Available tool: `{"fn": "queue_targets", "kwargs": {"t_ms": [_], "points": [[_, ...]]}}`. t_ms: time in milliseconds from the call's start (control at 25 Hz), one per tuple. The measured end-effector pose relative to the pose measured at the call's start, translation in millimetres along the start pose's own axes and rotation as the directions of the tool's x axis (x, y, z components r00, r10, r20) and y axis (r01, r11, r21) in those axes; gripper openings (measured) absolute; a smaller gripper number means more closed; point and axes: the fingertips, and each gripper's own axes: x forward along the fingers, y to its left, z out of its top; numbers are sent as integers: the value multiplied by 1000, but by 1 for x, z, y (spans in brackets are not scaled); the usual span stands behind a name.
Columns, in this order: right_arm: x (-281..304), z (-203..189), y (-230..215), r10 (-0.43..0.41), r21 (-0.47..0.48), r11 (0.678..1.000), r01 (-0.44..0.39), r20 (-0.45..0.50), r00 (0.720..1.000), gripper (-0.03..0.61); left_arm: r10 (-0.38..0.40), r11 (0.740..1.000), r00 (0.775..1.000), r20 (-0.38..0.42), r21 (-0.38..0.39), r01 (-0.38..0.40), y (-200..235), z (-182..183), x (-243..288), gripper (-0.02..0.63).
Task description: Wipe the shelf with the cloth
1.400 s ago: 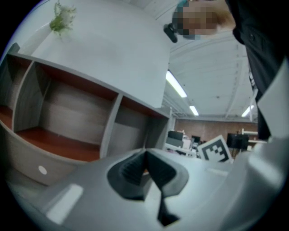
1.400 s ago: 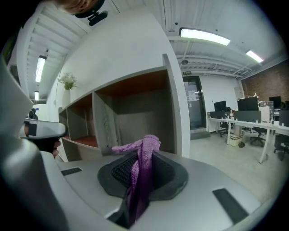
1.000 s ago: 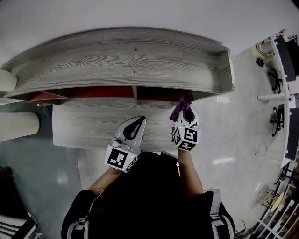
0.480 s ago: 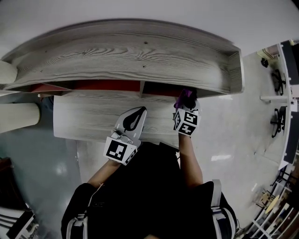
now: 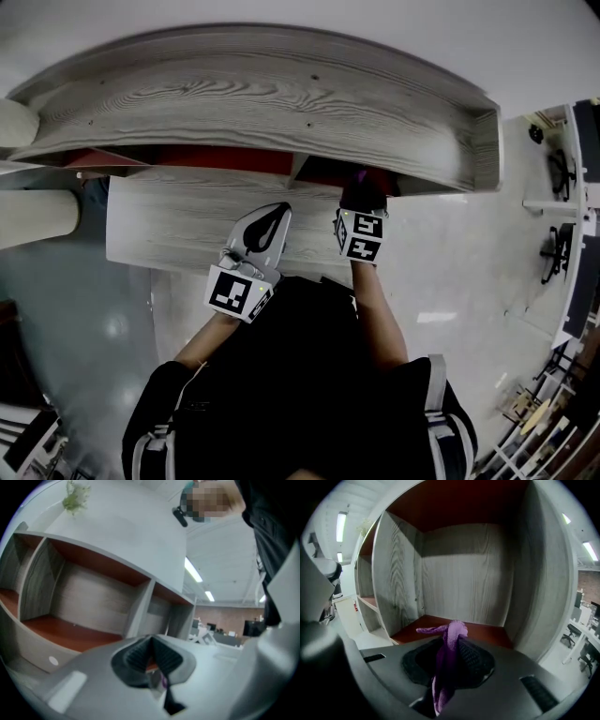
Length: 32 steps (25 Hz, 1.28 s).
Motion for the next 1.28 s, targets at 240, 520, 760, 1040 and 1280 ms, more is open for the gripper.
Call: {"fn": "queue_targets", "kwargs": {"t_ms": [240,520,760,1040,1280], "points": [[7,4,43,101,-91,991,-101,0,995,51,6,1000,1000,21,25,-6,-4,5,-6,2],[11,7,83,220,-120,968,-220,-10,975,50,20,999,999,43,32,-21,-8,11,-17,2],[10,6,101,274,-161,949,-273,-16,962,49,45,998,997,64,50,-48,-11,16,-28,2],[5,3,122,353,-183,918,-353,-32,935,50,49,997,996,76,53,-53,-16,18,-35,2],[-4,-2,126,406,-179,897,-404,-27,914,51,32,997,996,85,62,-37,-24,21,-37,2]]}}
